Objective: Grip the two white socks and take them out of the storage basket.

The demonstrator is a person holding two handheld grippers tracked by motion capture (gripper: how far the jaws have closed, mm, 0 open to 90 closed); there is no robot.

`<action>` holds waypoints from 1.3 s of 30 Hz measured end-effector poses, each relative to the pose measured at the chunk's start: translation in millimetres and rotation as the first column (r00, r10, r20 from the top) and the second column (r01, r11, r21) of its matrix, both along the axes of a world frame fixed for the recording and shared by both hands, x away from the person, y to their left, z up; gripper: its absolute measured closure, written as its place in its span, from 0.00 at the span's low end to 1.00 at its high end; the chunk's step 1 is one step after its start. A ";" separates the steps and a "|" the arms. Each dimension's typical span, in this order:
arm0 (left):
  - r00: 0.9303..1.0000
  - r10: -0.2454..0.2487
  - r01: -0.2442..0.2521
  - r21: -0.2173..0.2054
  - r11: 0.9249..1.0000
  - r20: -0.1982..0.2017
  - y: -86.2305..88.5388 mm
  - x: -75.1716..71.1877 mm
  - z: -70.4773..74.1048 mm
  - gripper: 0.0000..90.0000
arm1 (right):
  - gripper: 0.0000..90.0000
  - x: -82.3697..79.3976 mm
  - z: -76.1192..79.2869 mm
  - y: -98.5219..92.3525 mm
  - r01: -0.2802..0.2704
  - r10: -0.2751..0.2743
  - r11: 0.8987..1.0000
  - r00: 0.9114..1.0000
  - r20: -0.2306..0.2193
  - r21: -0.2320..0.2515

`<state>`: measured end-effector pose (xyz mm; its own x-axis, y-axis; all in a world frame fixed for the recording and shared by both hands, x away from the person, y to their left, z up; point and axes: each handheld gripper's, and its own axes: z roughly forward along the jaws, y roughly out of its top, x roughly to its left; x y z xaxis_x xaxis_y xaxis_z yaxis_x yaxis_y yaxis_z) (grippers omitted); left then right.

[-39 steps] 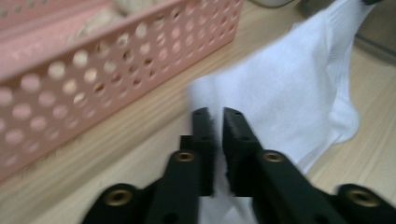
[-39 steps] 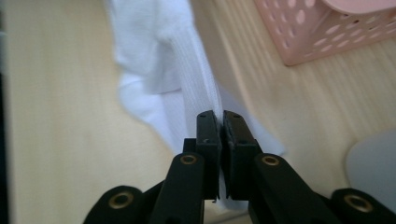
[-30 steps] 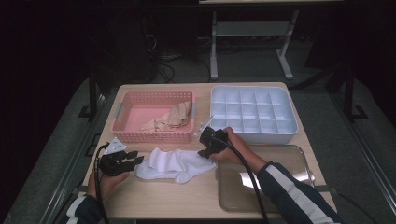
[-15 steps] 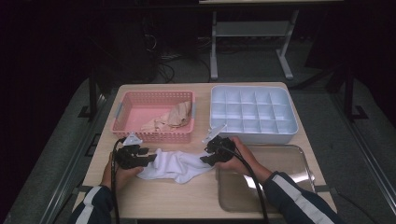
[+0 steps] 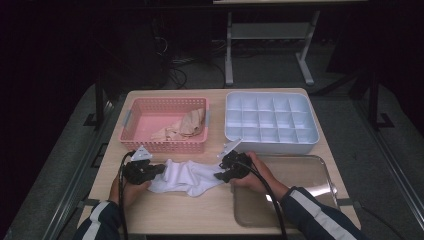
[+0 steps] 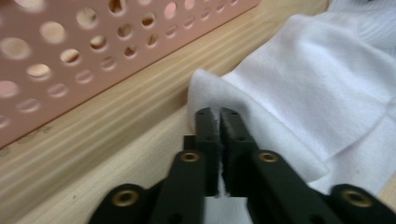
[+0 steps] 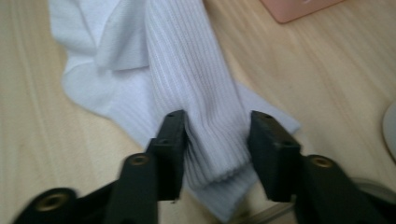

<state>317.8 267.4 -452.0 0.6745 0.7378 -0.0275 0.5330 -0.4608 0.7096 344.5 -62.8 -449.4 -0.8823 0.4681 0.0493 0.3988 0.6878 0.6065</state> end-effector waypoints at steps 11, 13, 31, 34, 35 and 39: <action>1.000 0.013 -0.012 -0.080 0.997 0.006 7.7 -4.6 9.0 0.90 | 0.67 1.9 16.7 -10.1 0.018 -0.019 1.000 1.000 0.015 0.024; 1.000 0.015 -0.016 -0.047 0.999 -0.010 1.4 -2.1 4.5 0.80 | 0.67 2.2 18.2 -11.0 0.026 -0.026 0.999 0.999 0.018 0.022; 0.998 -0.051 0.053 0.049 0.997 -0.029 -14.3 0.3 -3.8 0.98 | 0.81 0.9 4.1 -7.9 -0.005 0.006 1.000 1.000 0.021 -0.027; 0.999 -0.044 0.045 0.010 0.999 -0.018 -9.7 -0.5 1.8 0.98 | 0.86 -0.1 5.4 -8.1 -0.018 0.018 1.000 1.000 0.017 -0.024; 0.999 -0.039 0.039 0.008 0.999 0.000 -7.7 -1.3 5.6 0.98 | 0.86 -0.7 7.0 -8.5 -0.017 0.017 1.000 1.000 0.017 -0.020; 0.999 -0.022 0.025 -0.052 0.998 0.047 -0.7 -8.7 23.3 0.98 | 0.86 -1.0 22.4 -15.7 -0.013 0.012 0.999 1.000 0.017 0.035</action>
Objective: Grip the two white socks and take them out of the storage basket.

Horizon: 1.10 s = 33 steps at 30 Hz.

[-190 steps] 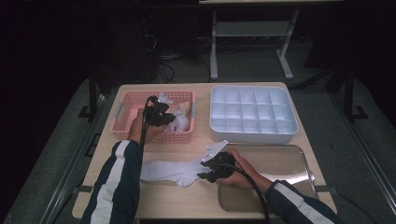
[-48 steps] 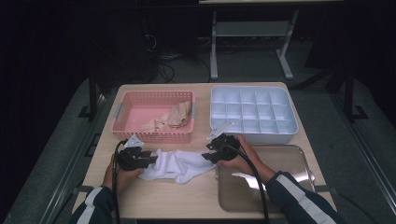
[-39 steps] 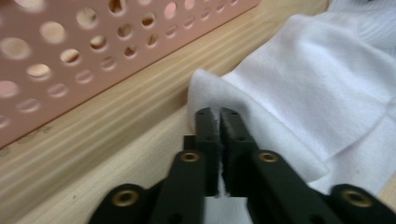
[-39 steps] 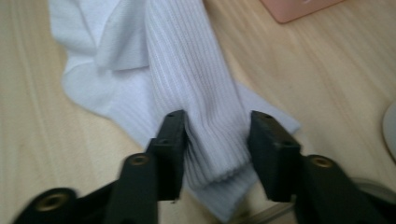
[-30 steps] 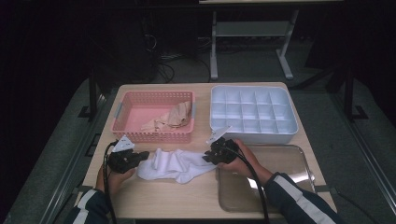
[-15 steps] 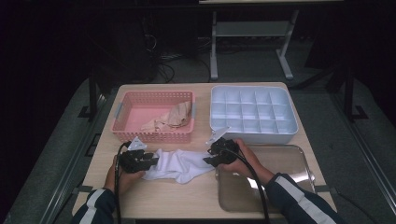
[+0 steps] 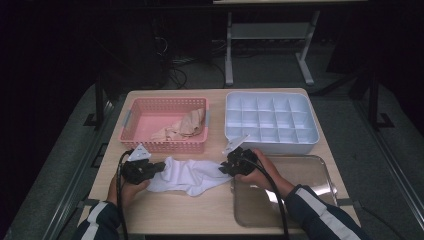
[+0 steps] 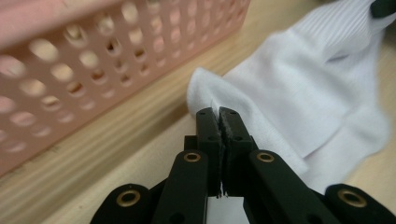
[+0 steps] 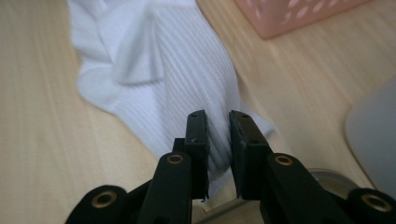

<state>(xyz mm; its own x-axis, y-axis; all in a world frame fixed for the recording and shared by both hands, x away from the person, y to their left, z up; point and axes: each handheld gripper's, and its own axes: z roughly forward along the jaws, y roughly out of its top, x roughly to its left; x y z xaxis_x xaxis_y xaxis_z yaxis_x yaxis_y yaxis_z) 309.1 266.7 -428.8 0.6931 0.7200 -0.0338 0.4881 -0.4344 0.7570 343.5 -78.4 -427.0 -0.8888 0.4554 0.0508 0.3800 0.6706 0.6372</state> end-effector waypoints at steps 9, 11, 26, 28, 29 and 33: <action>1.000 0.006 -0.006 -0.003 1.000 -0.013 15.7 -12.2 9.3 0.97 | 0.85 -1.1 18.5 -12.2 -0.006 0.007 1.000 1.000 -0.029 0.031; 0.999 0.022 -0.021 0.032 0.999 -0.027 16.7 -8.6 1.5 0.96 | 0.85 0.5 17.0 -10.7 -0.003 0.004 0.999 1.000 -0.029 0.032; 0.995 0.076 -0.069 0.101 0.992 -0.064 3.8 14.7 -20.5 0.66 | 0.74 4.2 -2.5 0.9 0.013 -0.012 0.997 1.000 0.011 -0.081; 0.994 0.067 -0.057 0.114 0.992 -0.084 1.0 16.5 -25.3 0.71 | 0.72 4.1 -1.8 -0.1 0.035 -0.033 0.997 0.999 0.029 -0.075; 0.995 0.059 -0.049 0.119 0.992 -0.083 0.6 16.8 -26.3 0.74 | 0.70 4.2 -1.7 -0.7 0.046 -0.043 0.996 0.999 0.030 -0.076; 0.995 0.042 -0.032 0.121 0.992 -0.087 -2.8 15.7 -27.4 0.82 | 0.70 2.3 -1.3 -2.1 0.073 -0.067 0.993 0.996 0.066 -0.089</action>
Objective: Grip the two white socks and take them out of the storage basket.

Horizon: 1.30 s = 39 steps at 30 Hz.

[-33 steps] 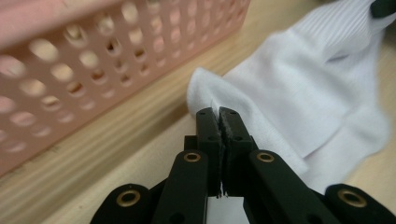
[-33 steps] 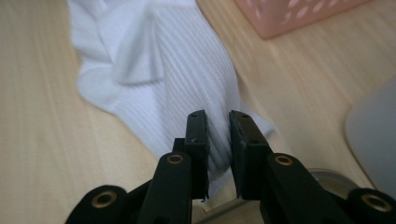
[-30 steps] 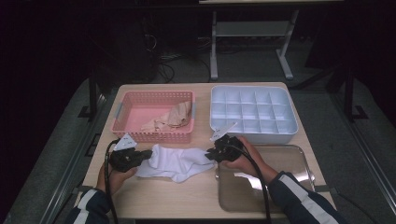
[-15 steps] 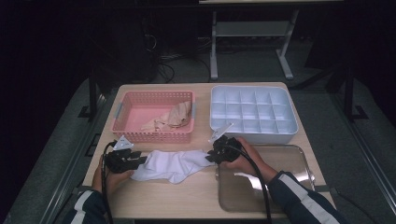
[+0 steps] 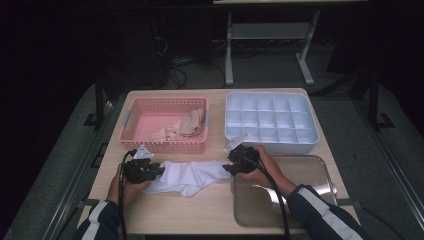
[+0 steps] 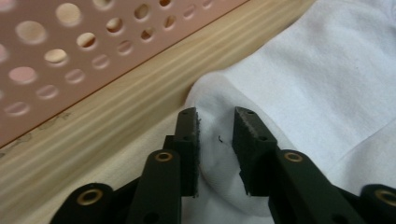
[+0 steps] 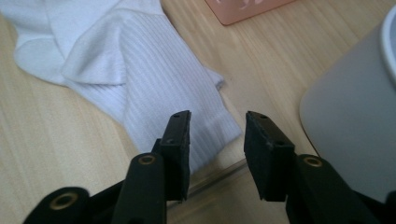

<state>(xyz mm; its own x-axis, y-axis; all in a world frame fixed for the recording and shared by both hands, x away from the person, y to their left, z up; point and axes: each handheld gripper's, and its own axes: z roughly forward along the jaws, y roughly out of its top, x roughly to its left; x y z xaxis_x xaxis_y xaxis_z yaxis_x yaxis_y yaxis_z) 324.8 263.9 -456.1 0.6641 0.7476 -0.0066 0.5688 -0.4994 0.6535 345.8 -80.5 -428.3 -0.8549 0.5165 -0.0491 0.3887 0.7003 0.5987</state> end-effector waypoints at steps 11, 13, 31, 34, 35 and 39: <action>0.998 -0.038 0.039 -0.029 0.999 0.040 -0.2 -3.7 12.4 0.97 | 0.72 -5.1 -15.1 10.5 -0.100 0.100 0.995 0.993 -0.062 0.014; 0.998 -0.036 0.039 -0.044 0.998 0.059 1.0 -5.5 18.0 0.97 | 0.78 -3.4 -17.8 10.8 -0.100 0.100 0.995 0.993 -0.061 0.007; 0.996 0.013 -0.004 -0.105 0.994 0.084 20.7 -21.2 35.0 0.97 | 0.66 -5.6 -12.7 21.8 -0.125 0.127 0.991 0.991 -0.040 0.036; 0.997 0.015 -0.008 -0.101 0.995 0.073 21.8 -20.4 31.4 0.98 | 0.68 -3.0 -18.5 24.8 -0.142 0.143 0.990 0.989 -0.049 0.022; 0.997 0.020 -0.012 -0.102 0.995 0.074 21.6 -20.2 30.7 0.98 | 0.72 -3.0 -19.1 25.5 -0.135 0.135 0.991 0.990 -0.049 0.012; 0.997 0.030 -0.020 -0.127 0.992 0.077 24.0 -19.9 33.2 0.98 | 0.92 -1.9 -17.2 23.2 -0.129 0.129 0.991 0.991 -0.038 0.020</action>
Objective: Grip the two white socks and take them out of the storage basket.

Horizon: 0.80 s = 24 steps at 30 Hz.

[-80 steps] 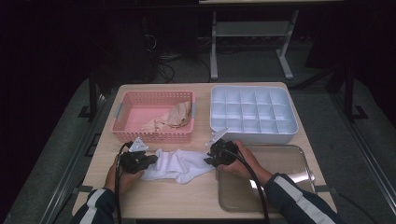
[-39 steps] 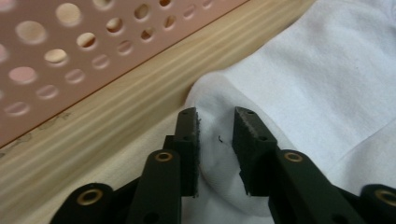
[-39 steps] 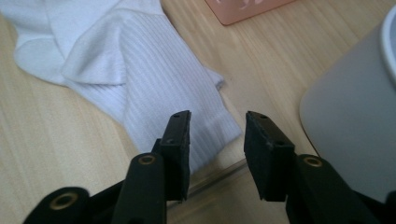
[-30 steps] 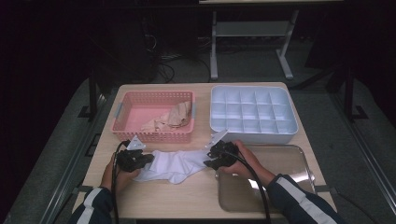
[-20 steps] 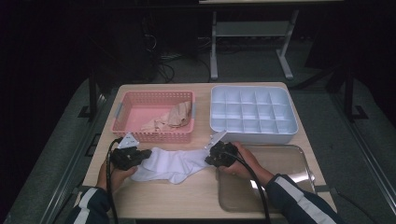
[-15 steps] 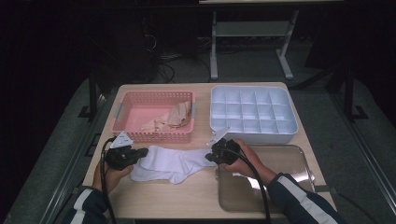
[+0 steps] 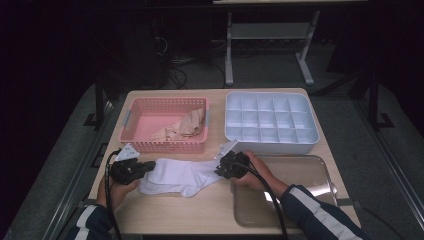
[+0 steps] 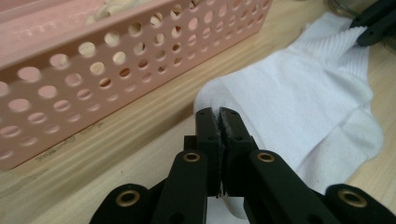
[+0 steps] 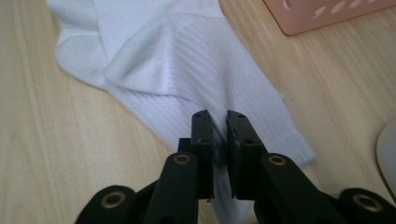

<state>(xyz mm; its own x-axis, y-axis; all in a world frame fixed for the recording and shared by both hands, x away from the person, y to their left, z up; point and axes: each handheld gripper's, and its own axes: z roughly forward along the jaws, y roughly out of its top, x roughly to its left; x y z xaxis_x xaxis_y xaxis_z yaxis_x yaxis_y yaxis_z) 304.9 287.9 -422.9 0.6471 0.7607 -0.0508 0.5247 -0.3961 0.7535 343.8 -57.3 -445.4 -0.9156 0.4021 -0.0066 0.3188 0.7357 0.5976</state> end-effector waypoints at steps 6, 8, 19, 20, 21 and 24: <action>1.000 0.014 -0.013 -0.029 0.999 0.017 6.6 -6.3 12.7 0.98 | 0.92 -4.2 14.2 -5.5 -0.023 0.022 0.999 1.000 0.009 0.039; 1.000 0.026 -0.026 -0.050 0.998 0.015 12.3 -9.0 17.6 0.98 | 0.92 -6.9 19.8 -5.2 -0.039 0.039 0.998 0.999 0.001 0.055; 0.992 0.067 -0.064 0.027 0.998 -0.108 30.8 -11.8 -13.3 0.97 | 0.71 -17.6 9.3 19.3 -0.118 0.120 0.992 0.992 0.042 -0.053; 0.991 0.066 -0.062 0.039 0.997 -0.118 30.9 -10.2 -17.6 0.97 | 0.69 -16.7 6.0 20.0 -0.124 0.127 0.990 0.991 0.050 -0.074; 0.990 0.070 -0.064 0.056 0.996 -0.121 31.0 -8.5 -21.0 0.96 | 0.65 -15.8 4.0 19.7 -0.125 0.128 0.989 0.991 0.044 -0.076; 0.983 0.134 -0.127 0.065 0.990 -0.126 36.3 -5.2 -23.5 0.81 | 0.60 -12.1 4.2 15.2 -0.140 0.141 0.989 0.990 0.016 -0.050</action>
